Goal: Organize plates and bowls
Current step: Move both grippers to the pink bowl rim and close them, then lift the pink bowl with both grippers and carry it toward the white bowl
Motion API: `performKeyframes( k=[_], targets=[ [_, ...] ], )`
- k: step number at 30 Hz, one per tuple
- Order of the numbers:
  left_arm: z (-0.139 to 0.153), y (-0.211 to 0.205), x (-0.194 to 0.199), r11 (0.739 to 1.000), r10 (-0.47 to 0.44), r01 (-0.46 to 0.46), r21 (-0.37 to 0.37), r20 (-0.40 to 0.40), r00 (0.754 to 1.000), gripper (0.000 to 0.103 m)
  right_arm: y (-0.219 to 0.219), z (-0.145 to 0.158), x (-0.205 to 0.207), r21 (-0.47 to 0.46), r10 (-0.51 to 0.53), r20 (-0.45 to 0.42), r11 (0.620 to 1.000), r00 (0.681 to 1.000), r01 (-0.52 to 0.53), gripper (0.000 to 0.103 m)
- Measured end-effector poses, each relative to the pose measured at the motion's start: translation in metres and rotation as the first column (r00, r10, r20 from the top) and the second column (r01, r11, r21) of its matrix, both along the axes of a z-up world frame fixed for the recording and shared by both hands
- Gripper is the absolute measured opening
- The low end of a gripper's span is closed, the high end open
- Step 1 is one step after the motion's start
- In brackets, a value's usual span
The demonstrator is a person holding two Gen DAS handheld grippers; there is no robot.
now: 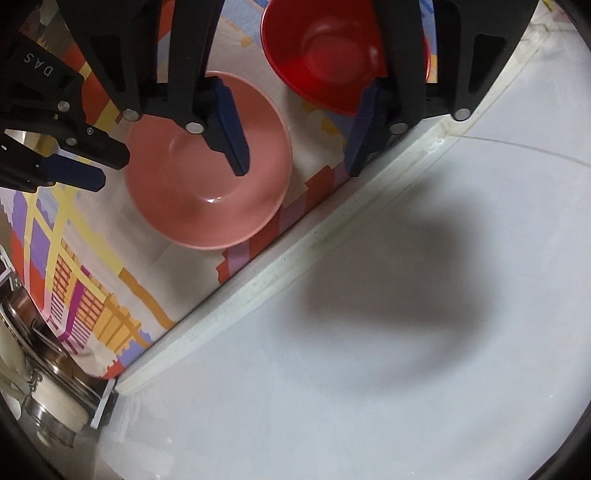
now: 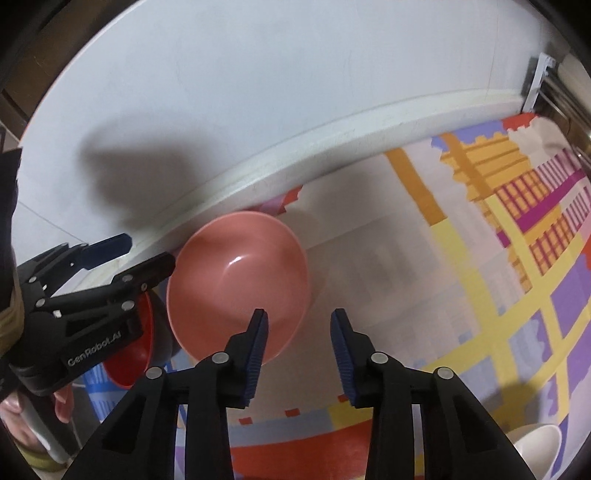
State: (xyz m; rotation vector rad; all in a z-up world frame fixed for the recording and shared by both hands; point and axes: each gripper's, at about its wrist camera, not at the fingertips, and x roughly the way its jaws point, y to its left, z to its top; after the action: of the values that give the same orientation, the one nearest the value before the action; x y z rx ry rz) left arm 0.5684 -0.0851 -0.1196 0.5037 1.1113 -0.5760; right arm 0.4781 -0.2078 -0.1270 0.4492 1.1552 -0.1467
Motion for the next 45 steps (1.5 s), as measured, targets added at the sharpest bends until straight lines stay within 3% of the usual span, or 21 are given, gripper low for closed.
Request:
performKeyframes(
  k=[14,28,38,45],
  targets=[
    [-0.042,-0.004,0.010,1.000,-0.003,0.004,0.007,-0.102,0.995,0.010,0.006,-0.034,0.013,0.051,-0.019,-0.052,0.998,0.998,0.021,0.016],
    [-0.027,0.002,-0.004,0.996,0.074,-0.080,-0.050,-0.104,0.992,0.007,0.002,-0.023,-0.004,0.073,-0.042,-0.043,0.996,0.998,0.046,0.013],
    [0.004,0.001,-0.059,0.990,0.090,-0.095,-0.102,-0.057,0.994,0.008,-0.012,0.010,-0.038,0.072,-0.023,-0.021,0.997,1.000,0.024,0.013],
    [0.024,-0.005,-0.102,0.986,0.105,-0.106,-0.128,-0.012,0.994,0.008,-0.025,0.029,-0.082,0.051,0.011,0.013,0.999,1.000,-0.011,0.013]
  ],
)
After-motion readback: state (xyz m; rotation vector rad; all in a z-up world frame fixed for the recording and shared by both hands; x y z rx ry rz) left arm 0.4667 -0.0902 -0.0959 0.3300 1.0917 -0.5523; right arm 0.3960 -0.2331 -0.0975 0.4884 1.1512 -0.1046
